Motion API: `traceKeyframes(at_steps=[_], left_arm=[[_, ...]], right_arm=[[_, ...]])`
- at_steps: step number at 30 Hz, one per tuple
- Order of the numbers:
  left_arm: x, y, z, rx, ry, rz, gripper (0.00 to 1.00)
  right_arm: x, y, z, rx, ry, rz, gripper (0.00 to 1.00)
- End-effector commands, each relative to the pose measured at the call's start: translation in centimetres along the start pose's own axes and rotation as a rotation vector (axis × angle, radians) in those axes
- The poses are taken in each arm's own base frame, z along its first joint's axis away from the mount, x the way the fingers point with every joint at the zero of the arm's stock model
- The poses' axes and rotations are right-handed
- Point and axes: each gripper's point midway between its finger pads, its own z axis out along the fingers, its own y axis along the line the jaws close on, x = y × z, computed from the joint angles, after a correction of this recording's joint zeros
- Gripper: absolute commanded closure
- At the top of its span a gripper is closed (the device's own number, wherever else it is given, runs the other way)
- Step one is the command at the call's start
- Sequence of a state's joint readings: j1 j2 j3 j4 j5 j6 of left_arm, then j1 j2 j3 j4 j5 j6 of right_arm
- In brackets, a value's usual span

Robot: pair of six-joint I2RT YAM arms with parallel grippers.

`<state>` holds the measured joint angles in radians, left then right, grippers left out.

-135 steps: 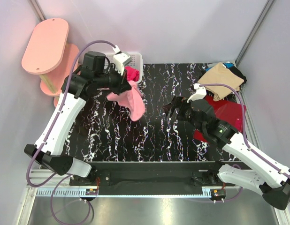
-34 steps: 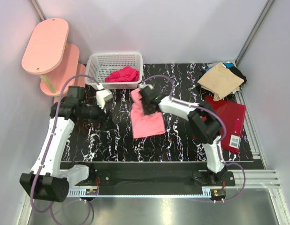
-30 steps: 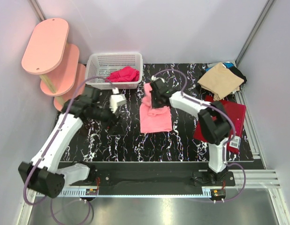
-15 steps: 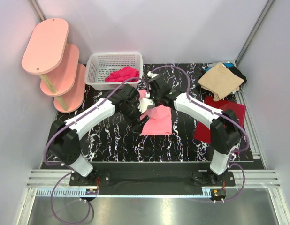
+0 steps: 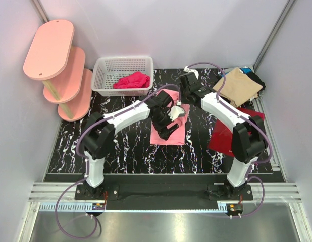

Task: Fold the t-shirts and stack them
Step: Flatten out the tshirt

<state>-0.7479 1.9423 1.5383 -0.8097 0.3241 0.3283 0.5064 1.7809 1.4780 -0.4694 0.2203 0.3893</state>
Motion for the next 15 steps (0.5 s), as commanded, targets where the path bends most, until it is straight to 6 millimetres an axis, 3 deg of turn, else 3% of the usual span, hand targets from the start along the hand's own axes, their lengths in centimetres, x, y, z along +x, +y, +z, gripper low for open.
traceKeyframes(at_steps=[1, 7, 11, 15], left_arm=[[-1.7, 2.3, 1.5, -0.081, -0.002, -0.012, 0.15], [-1.0, 2.0, 3.3, -0.050, 0.037, -0.038, 0.19], [-0.3, 0.5, 4.0, -0.015, 0.064, -0.025, 0.31], [1.6, -1.1, 4.6, 0.002, 0.116, 0.002, 0.32]], right_arm=[[-0.8, 2.8, -0.6, -0.087, -0.024, 0.022, 1.00], [-0.7, 2.5, 0.3, -0.084, -0.007, 0.046, 1.00], [-0.7, 1.8, 1.1, -0.069, 0.006, 0.066, 1.00], [-0.6, 1.2, 1.9, -0.067, 0.023, 0.092, 1.00]])
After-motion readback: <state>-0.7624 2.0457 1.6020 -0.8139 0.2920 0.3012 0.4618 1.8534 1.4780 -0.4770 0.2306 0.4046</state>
